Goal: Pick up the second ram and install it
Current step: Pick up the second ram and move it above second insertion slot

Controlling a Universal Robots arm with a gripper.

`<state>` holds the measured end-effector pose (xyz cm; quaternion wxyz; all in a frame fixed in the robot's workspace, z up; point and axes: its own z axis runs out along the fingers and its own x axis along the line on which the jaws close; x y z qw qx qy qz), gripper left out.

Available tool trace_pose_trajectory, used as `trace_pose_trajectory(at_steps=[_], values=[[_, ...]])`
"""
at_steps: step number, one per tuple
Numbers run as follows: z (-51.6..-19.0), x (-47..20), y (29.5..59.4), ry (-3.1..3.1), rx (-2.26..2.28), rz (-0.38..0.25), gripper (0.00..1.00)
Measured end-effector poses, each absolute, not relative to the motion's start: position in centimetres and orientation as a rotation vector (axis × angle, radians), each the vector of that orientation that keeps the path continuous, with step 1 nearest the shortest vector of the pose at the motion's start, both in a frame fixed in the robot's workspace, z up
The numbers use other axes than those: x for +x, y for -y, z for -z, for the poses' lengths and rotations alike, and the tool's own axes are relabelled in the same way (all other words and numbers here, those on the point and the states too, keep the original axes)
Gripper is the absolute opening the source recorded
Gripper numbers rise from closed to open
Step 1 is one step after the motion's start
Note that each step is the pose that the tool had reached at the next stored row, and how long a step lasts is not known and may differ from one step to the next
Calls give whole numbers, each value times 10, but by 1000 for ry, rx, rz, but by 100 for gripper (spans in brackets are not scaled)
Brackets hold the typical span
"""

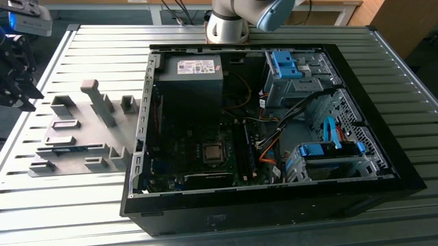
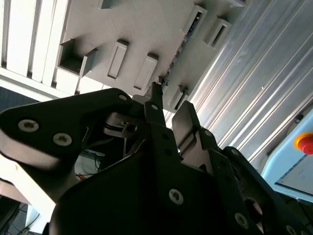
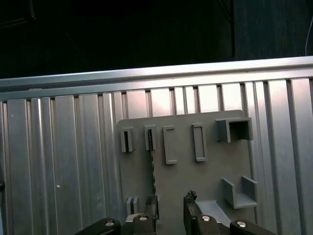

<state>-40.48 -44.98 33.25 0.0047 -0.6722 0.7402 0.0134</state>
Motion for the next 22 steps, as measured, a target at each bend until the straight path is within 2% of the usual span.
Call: trace_pose_trajectory(at_steps=[22], values=[[-309, -407, 457, -2295, -2125, -45, 36]])
